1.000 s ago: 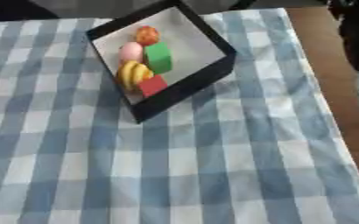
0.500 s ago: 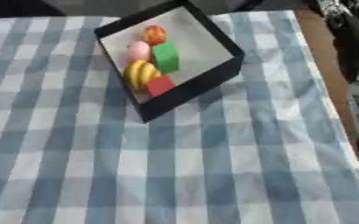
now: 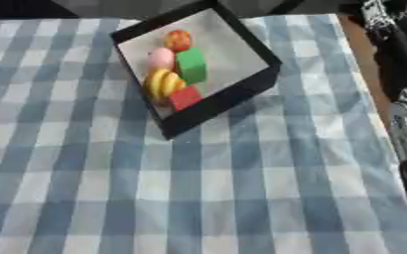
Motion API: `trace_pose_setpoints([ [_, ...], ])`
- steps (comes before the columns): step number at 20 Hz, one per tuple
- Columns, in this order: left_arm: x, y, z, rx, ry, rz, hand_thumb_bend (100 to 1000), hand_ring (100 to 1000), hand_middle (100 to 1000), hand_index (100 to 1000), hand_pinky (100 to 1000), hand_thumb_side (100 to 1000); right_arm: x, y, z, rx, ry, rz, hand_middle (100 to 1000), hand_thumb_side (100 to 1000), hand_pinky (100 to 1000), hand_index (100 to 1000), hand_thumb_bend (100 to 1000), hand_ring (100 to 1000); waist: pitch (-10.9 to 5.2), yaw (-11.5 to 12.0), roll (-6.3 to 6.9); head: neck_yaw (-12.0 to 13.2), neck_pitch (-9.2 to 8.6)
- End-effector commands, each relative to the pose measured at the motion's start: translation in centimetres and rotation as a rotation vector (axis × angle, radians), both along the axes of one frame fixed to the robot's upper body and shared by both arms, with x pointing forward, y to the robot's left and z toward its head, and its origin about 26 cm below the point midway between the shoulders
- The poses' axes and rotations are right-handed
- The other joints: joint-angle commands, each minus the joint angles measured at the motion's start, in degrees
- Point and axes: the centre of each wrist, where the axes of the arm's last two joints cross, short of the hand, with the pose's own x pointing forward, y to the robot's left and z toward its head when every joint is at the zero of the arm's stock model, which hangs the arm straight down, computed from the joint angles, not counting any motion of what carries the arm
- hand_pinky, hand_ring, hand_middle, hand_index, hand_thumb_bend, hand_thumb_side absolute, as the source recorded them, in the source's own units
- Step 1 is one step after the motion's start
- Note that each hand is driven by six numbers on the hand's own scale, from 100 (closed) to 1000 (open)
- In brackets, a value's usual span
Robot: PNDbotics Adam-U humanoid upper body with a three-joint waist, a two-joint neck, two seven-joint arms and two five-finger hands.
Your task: Pick up objects on the table and place them in the box.
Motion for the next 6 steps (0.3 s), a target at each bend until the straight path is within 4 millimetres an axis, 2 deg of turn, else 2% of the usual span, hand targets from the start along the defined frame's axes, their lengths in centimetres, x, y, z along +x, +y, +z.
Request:
trace_pose_setpoints([
  [1, -0.12, 0.37, 0.70, 0.014, -0.024, 0.011, 568, 683, 733, 803, 615, 531, -0.02, -0.30, 0.51, -0.007, -0.021, -0.013, 782, 656, 921, 760, 100, 792, -0.75, 0.16, -0.71, 0.02, -0.44],
  [6, -0.15, 0.23, 0.66, 0.024, -0.024, 0.008, 571, 683, 731, 800, 615, 531, 0.02, -0.24, 0.28, 0.001, -0.012, -0.017, 782, 670, 919, 759, 100, 787, -0.58, 0.34, -0.50, -0.09, -0.53],
])
